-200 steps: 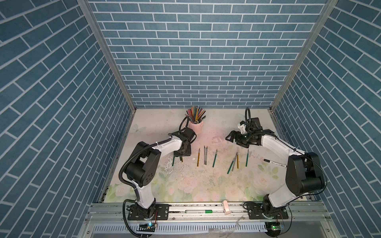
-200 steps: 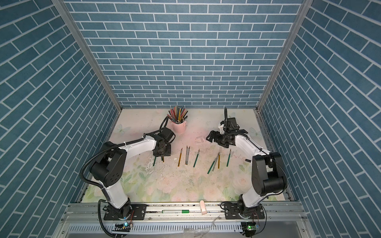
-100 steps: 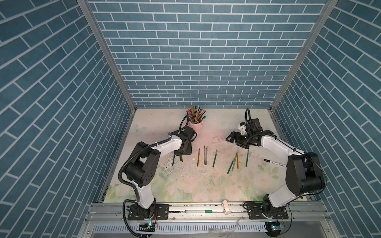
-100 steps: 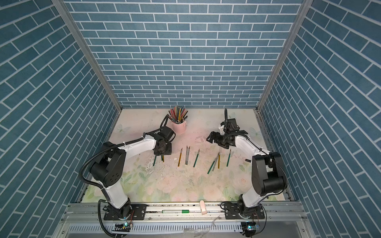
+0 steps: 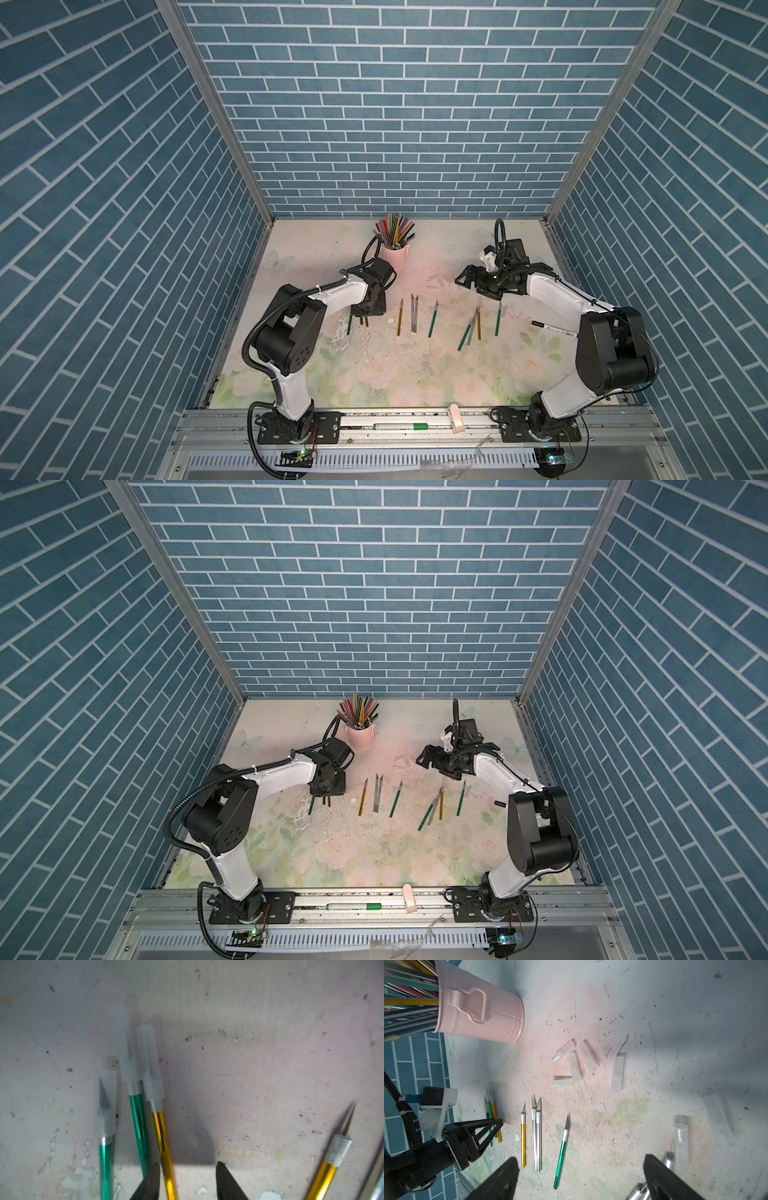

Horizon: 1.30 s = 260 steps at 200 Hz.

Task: Remove protective caps from carving knives
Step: Pick up the carving knife from the center of the board.

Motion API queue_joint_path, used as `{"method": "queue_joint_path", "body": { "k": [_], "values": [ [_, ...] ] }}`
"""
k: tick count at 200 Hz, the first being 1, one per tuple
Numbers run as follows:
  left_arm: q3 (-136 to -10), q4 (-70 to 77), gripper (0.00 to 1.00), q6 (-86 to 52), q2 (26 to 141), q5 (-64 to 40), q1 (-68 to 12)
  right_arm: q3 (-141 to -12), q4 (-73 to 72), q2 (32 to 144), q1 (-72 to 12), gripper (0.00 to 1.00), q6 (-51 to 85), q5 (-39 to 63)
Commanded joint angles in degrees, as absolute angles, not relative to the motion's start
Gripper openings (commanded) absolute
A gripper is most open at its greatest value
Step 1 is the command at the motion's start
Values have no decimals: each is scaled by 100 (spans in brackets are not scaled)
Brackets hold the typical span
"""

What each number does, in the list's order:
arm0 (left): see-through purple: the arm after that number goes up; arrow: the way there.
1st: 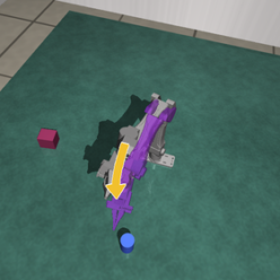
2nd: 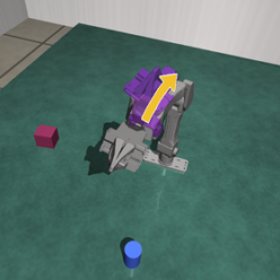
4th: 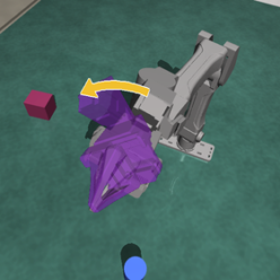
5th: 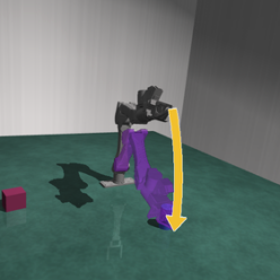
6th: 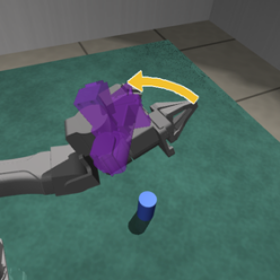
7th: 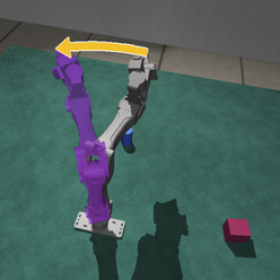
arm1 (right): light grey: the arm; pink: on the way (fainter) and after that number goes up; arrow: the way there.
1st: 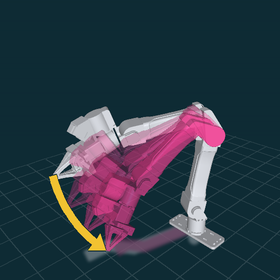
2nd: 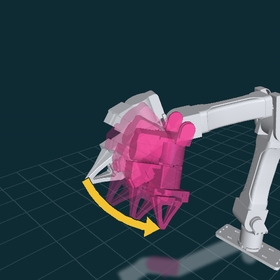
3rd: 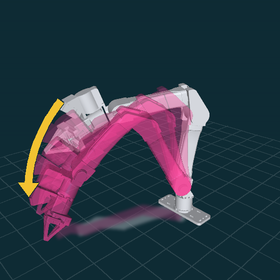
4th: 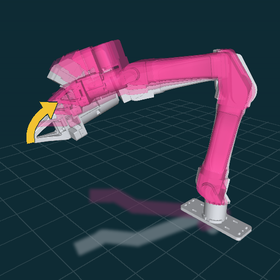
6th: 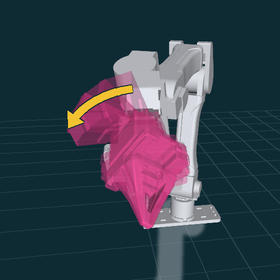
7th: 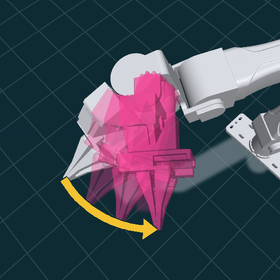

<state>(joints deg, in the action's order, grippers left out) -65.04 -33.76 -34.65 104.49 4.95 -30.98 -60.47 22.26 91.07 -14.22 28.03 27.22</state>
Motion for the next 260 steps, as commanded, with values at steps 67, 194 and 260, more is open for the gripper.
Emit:
{"method": "queue_joint_path", "body": {
  "k": [67,194,260],
  "values": [
    [-6223,-3340,36,-3609,10604,589,-3056,-6019,2193,9151,-1398,94,2720,2834],
    [-5941,-3014,19,-3719,10908,386,-3041,-6036,2255,9084,-1389,94,2716,2836],
    [-5932,-3067,0,-3761,10680,168,-3084,-6069,2234,9093,-1391,94,2747,2848]
  ]
}}
